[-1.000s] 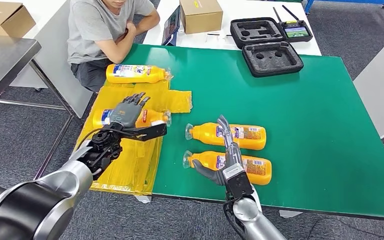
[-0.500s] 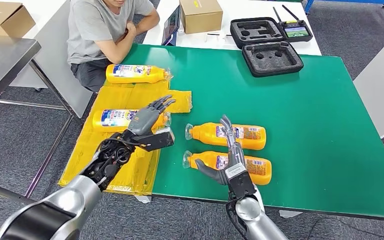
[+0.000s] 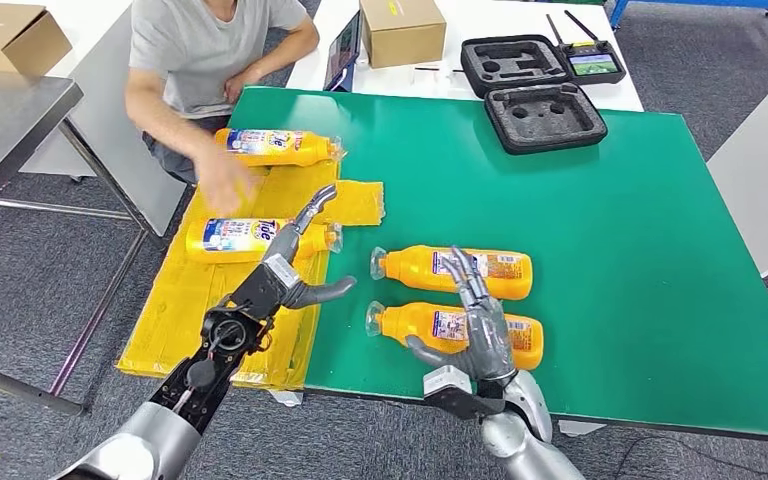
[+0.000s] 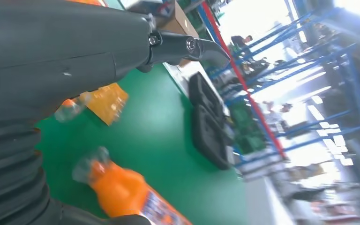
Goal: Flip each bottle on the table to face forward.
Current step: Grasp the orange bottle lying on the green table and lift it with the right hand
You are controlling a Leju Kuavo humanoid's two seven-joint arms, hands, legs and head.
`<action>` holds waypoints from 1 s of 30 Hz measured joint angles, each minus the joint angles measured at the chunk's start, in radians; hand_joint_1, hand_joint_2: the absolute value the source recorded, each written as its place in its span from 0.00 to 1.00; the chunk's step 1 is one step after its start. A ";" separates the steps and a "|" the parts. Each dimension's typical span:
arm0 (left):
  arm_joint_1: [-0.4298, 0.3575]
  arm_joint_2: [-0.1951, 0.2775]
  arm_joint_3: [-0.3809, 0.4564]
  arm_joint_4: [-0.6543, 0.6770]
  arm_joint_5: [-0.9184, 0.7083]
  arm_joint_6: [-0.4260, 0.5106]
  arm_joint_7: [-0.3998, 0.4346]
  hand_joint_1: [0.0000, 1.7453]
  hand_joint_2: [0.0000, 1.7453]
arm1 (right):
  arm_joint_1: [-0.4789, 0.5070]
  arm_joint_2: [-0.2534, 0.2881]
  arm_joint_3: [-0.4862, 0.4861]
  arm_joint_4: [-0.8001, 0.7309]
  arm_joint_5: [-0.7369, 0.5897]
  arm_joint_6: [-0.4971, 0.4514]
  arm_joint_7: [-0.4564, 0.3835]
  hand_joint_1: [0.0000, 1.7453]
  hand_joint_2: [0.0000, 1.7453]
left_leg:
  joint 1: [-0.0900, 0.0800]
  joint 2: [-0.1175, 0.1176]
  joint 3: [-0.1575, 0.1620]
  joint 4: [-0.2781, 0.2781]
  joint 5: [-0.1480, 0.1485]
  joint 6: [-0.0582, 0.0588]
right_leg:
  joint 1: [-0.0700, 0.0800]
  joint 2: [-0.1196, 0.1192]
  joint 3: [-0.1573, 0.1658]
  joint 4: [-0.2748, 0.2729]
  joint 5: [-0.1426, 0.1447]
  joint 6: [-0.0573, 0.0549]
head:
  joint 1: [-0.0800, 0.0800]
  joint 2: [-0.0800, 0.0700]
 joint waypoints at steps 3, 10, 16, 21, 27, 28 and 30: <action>0.042 0.014 -0.011 -0.065 0.084 -0.025 0.000 0.00 1.00 | 0.030 -0.007 -0.069 0.003 0.171 0.006 0.060 0.00 1.00 | 0.000 0.000 0.000 0.000 0.000 0.000 | 0.000 0.000 0.000 0.000 0.000 0.000 | 0.000 0.000; 0.088 0.035 -0.013 -0.127 0.151 -0.047 -0.004 0.00 1.00 | 0.088 -0.042 -0.141 -0.078 0.197 0.136 0.121 0.00 1.00 | 0.000 0.000 0.000 0.000 0.000 0.000 | 0.000 0.000 0.000 0.000 0.000 0.000 | 0.000 0.000; 0.088 0.039 -0.013 -0.129 0.169 -0.054 -0.005 0.00 1.00 | 0.118 -0.042 -0.146 -0.156 0.197 0.228 0.165 0.00 1.00 | 0.000 0.000 0.000 0.000 0.000 0.000 | 0.000 0.000 0.000 0.000 0.000 0.000 | 0.000 0.000; 0.089 0.039 -0.014 -0.130 0.163 -0.051 -0.005 0.00 1.00 | 0.142 -0.039 -0.145 -0.212 0.302 0.287 0.259 0.00 1.00 | 0.000 0.000 0.000 0.000 0.000 0.000 | 0.000 0.000 0.000 0.000 0.000 0.000 | 0.000 0.000; 0.089 0.039 -0.019 -0.130 0.163 -0.052 -0.005 0.00 1.00 | 0.157 -0.042 -0.147 -0.240 0.325 0.326 0.299 0.00 1.00 | 0.000 0.000 0.000 0.000 0.000 0.000 | 0.000 0.000 0.000 0.000 0.000 0.000 | 0.000 0.000; 0.090 0.039 -0.019 -0.130 0.163 -0.052 -0.005 0.00 1.00 | 0.158 -0.044 -0.148 -0.242 0.340 0.342 0.315 0.00 1.00 | 0.000 0.000 0.000 0.000 0.000 0.000 | 0.000 0.000 0.000 0.000 0.000 0.000 | 0.000 0.000; 0.091 0.039 -0.020 -0.130 0.163 -0.051 -0.005 0.00 1.00 | 0.159 -0.051 -0.154 -0.240 0.385 0.382 0.359 0.00 1.00 | 0.000 0.000 0.000 0.000 0.000 0.000 | 0.000 0.000 0.000 0.000 0.000 0.000 | 0.000 0.000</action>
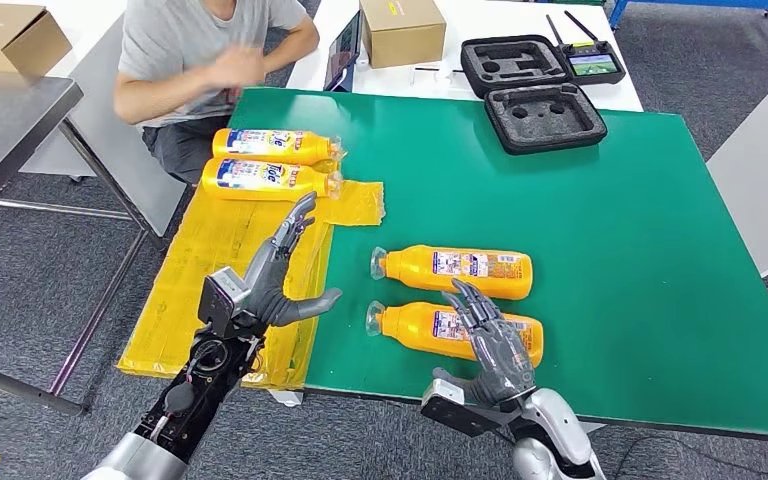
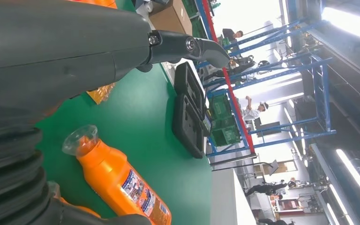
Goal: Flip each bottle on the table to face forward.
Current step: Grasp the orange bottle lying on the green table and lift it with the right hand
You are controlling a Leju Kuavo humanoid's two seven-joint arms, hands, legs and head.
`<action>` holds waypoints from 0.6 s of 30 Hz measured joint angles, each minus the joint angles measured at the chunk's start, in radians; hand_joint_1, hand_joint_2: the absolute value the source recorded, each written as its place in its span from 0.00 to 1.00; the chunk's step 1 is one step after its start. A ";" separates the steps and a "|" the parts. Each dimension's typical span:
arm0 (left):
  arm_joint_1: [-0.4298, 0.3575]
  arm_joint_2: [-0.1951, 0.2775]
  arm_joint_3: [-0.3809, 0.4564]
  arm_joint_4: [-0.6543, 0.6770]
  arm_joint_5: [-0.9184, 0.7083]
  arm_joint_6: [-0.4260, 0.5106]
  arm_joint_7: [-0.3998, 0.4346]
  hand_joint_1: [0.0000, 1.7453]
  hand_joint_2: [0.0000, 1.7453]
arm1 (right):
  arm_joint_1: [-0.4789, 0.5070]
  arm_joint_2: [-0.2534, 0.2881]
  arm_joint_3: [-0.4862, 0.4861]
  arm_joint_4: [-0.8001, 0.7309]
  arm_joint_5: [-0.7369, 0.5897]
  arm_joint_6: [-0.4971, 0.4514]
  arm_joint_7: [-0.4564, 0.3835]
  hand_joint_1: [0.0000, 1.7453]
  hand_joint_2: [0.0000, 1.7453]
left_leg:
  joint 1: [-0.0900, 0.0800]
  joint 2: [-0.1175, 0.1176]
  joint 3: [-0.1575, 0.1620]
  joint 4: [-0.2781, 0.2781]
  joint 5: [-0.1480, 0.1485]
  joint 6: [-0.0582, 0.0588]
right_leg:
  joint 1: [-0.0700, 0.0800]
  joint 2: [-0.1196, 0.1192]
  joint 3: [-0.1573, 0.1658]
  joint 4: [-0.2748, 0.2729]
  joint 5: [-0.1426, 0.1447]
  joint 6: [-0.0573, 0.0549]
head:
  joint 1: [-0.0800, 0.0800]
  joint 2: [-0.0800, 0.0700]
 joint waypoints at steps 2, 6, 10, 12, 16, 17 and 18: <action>0.003 0.000 -0.001 0.000 -0.001 0.002 0.000 0.00 1.00 | -0.002 -0.009 -0.007 0.009 0.041 0.027 0.031 0.00 1.00 | 0.000 0.000 0.000 0.000 0.000 0.000 | 0.000 0.000 0.000 0.000 0.000 0.000 | 0.000 0.000; 0.007 0.000 -0.002 0.000 -0.003 0.006 0.000 0.00 1.00 | -0.028 -0.021 -0.018 0.052 0.106 0.036 0.058 0.00 1.00 | 0.000 0.000 0.000 0.000 0.000 0.000 | 0.000 0.000 0.000 0.000 0.000 0.000 | 0.000 0.000; 0.007 0.000 -0.003 0.001 -0.007 0.006 0.000 0.00 1.00 | -0.050 -0.023 -0.020 0.076 0.145 0.033 0.083 0.00 1.00 | 0.000 0.000 0.000 0.000 0.000 0.000 | 0.000 0.000 0.000 0.000 0.000 0.000 | 0.000 0.000; 0.007 0.000 -0.003 0.002 -0.007 0.005 0.000 0.00 1.00 | -0.055 -0.024 -0.021 0.084 0.165 0.032 0.100 0.00 1.00 | 0.000 0.000 0.000 0.000 0.000 0.000 | 0.000 0.000 0.000 0.000 0.000 0.000 | 0.000 0.000; 0.007 0.000 -0.005 0.003 -0.008 0.003 0.000 0.00 1.00 | -0.059 -0.024 -0.026 0.094 0.175 0.032 0.109 0.00 1.00 | 0.000 0.000 0.000 0.000 0.000 0.000 | 0.000 0.000 0.000 0.000 0.000 0.000 | 0.000 0.000; 0.007 0.000 -0.005 0.003 -0.008 0.003 0.000 0.00 1.00 | -0.059 -0.024 -0.027 0.096 0.178 0.032 0.111 0.00 1.00 | 0.000 0.000 0.000 0.000 0.000 0.000 | 0.000 0.000 0.000 0.000 0.000 0.000 | 0.000 0.000; 0.007 0.000 -0.006 0.003 -0.009 0.004 0.000 0.00 1.00 | -0.059 -0.024 -0.027 0.099 0.182 0.032 0.115 0.00 1.00 | 0.000 0.000 0.000 0.000 0.000 0.000 | 0.000 0.000 0.000 0.000 0.000 0.000 | 0.000 0.000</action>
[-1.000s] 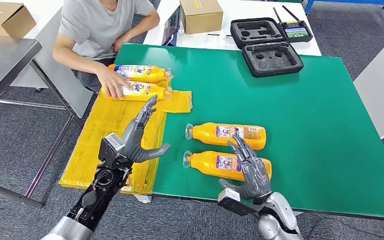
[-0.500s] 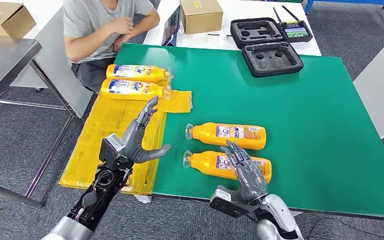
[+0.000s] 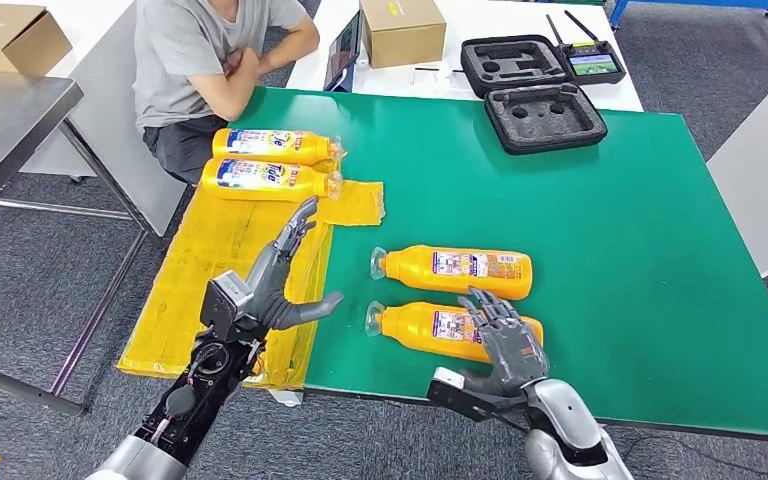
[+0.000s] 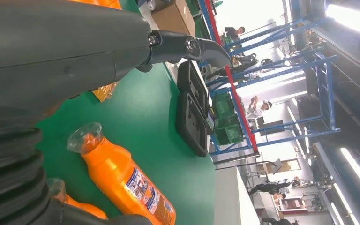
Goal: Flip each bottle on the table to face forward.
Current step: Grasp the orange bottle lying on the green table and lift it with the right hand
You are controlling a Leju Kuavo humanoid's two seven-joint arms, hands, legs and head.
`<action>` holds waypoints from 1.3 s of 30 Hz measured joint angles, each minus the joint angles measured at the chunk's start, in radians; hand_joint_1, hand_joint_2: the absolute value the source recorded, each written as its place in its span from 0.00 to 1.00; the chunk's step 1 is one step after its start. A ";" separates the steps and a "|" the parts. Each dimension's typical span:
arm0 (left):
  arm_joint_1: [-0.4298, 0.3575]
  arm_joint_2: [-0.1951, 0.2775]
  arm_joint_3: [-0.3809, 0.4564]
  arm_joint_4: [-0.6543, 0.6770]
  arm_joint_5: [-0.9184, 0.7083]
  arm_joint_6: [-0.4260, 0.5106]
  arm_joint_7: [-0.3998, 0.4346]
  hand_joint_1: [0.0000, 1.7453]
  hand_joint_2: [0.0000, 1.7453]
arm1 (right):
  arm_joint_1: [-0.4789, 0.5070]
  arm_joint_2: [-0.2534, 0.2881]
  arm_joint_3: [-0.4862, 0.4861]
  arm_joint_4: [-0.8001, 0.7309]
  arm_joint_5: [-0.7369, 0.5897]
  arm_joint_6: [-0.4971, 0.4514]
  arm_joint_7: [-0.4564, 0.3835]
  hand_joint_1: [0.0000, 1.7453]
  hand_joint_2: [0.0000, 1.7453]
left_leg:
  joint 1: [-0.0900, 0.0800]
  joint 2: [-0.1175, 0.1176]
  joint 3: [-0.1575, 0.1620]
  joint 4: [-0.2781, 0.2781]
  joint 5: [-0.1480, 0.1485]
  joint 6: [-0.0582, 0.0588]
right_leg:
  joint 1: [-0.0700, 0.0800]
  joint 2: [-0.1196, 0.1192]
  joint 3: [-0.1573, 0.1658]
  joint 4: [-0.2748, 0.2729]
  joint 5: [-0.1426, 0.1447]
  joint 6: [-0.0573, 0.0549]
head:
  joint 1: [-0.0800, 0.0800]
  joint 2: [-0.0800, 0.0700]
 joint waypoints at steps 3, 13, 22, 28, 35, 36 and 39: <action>0.000 0.000 -0.003 0.001 -0.004 0.002 0.000 0.00 1.00 | -0.001 0.000 -0.006 0.008 0.019 -0.002 0.016 0.00 1.00 | 0.000 0.000 0.000 0.000 0.000 0.000 | 0.000 0.000 0.000 0.000 0.000 0.000 | 0.000 0.000; 0.000 -0.006 -0.021 0.001 -0.019 0.015 0.000 0.00 1.00 | -0.020 -0.001 -0.031 0.046 0.036 0.004 0.032 0.00 1.00 | 0.000 0.000 0.000 0.000 0.000 0.000 | 0.000 0.000 0.000 0.000 0.000 0.000 | 0.000 0.000; 0.003 -0.006 -0.026 0.002 -0.021 0.017 0.000 0.00 1.00 | -0.046 -0.001 -0.039 0.074 0.018 0.064 0.037 1.00 1.00 | 0.000 0.000 0.002 0.000 0.000 0.000 | 0.000 0.000 0.002 0.000 0.000 0.000 | 0.000 0.000; 0.007 -0.007 -0.028 0.002 -0.022 0.018 0.000 0.00 1.00 | -0.062 -0.003 -0.039 0.090 0.015 0.082 0.036 1.00 1.00 | 0.000 0.000 0.004 0.000 0.000 0.000 | 0.000 0.000 0.004 0.000 0.000 0.000 | 0.000 0.000; 0.006 -0.007 -0.038 0.004 -0.025 0.015 0.000 0.00 1.00 | -0.073 -0.003 -0.038 0.095 0.009 0.109 0.037 1.00 1.00 | 0.000 0.000 0.006 0.000 0.000 0.000 | 0.000 0.000 0.006 0.000 0.000 0.000 | 0.000 0.000; 0.005 -0.007 -0.039 0.005 -0.026 0.014 0.000 0.00 1.00 | -0.074 -0.003 -0.038 0.096 0.005 0.111 0.037 1.00 1.00 | 0.000 0.000 0.006 0.000 0.000 0.000 | 0.000 0.000 0.006 0.000 0.000 0.000 | 0.000 0.000; 0.004 -0.009 -0.041 0.008 -0.030 0.013 0.000 0.00 1.00 | -0.074 -0.003 -0.038 0.096 -0.007 0.116 0.037 1.00 1.00 | 0.000 0.000 0.007 0.000 0.000 0.000 | 0.000 0.000 0.006 0.000 0.000 0.000 | 0.000 0.000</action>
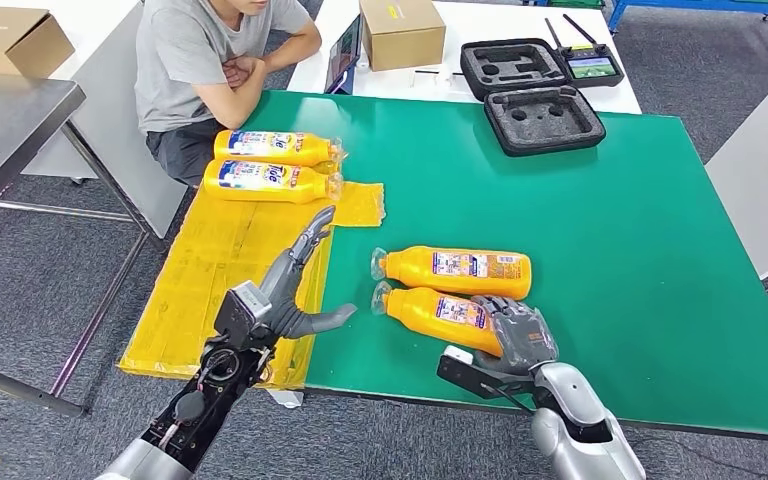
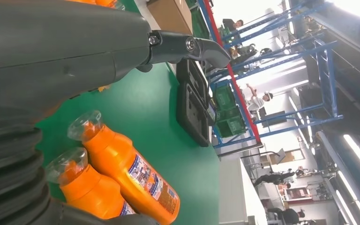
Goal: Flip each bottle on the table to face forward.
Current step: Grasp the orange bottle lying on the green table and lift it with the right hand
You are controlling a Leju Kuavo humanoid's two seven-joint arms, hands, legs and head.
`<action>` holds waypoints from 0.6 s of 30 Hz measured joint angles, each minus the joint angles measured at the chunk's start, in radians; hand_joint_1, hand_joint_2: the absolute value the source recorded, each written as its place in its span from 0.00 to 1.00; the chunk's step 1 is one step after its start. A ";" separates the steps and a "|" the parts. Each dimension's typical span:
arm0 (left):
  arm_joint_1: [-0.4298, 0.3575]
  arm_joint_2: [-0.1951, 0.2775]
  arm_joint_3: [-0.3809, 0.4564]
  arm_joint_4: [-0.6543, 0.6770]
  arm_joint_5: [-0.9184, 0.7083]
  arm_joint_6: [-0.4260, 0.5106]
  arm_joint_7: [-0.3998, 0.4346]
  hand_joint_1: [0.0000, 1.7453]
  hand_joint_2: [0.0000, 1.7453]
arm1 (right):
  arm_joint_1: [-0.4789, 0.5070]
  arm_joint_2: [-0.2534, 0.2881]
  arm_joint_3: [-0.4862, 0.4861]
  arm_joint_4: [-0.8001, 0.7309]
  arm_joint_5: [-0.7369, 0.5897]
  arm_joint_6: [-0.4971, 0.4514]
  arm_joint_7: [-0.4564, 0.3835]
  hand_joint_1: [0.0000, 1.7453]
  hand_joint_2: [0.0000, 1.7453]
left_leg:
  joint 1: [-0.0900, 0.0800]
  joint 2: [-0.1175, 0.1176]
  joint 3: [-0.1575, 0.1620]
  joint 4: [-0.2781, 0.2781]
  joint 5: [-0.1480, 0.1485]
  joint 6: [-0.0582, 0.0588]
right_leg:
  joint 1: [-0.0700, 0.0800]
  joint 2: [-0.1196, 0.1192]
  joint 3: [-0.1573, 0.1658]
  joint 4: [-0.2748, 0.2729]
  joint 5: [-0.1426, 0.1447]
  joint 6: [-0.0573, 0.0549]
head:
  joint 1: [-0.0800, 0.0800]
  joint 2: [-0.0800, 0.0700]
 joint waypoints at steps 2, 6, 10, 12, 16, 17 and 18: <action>0.000 -0.001 0.000 0.001 -0.001 0.000 0.000 0.00 1.00 | 0.000 0.000 0.000 0.000 -0.003 0.002 0.000 1.00 1.00 | 0.000 0.000 0.000 0.000 0.000 0.000 | 0.000 0.000 0.000 0.000 0.000 0.000 | 0.000 0.000; -0.001 -0.001 -0.003 0.002 -0.001 0.005 0.000 0.00 1.00 | 0.000 -0.002 -0.003 0.000 -0.100 0.021 -0.073 1.00 1.00 | 0.000 0.000 0.001 0.000 0.000 0.000 | 0.000 0.000 0.001 0.000 0.000 0.000 | 0.000 0.000; -0.001 -0.004 -0.005 -0.019 0.016 0.046 0.000 0.00 1.00 | 0.010 0.000 -0.020 -0.001 -0.328 0.069 -0.240 1.00 1.00 | 0.000 0.002 0.002 0.000 -0.001 -0.001 | 0.000 0.003 0.001 0.000 0.000 0.000 | 0.000 0.000; 0.002 -0.008 -0.005 -0.039 0.034 0.055 0.000 0.00 1.00 | 0.016 0.006 -0.027 -0.001 -0.382 0.072 -0.282 1.00 1.00 | 0.000 0.001 0.003 0.000 -0.001 -0.001 | 0.000 0.003 0.001 0.000 0.000 0.000 | 0.000 0.000; 0.007 -0.014 -0.005 -0.082 0.064 0.057 0.000 0.00 1.00 | 0.027 0.020 -0.042 -0.001 -0.439 0.063 -0.329 1.00 1.00 | 0.000 0.001 0.002 0.000 -0.001 -0.001 | 0.000 0.002 0.001 0.000 0.000 0.000 | 0.000 0.000; 0.008 -0.014 -0.004 -0.090 0.068 0.057 0.000 0.00 1.00 | 0.028 0.022 -0.044 -0.001 -0.447 0.063 -0.335 1.00 1.00 | 0.000 0.001 0.002 0.000 -0.001 -0.001 | 0.000 0.002 0.001 0.000 0.000 0.000 | 0.000 0.000; 0.011 -0.015 -0.004 -0.099 0.076 0.056 0.000 0.00 1.00 | 0.030 0.025 -0.047 -0.001 -0.463 0.063 -0.346 1.00 1.00 | 0.000 0.001 0.002 0.000 -0.001 -0.001 | 0.000 0.002 0.001 0.000 0.000 0.000 | 0.000 0.000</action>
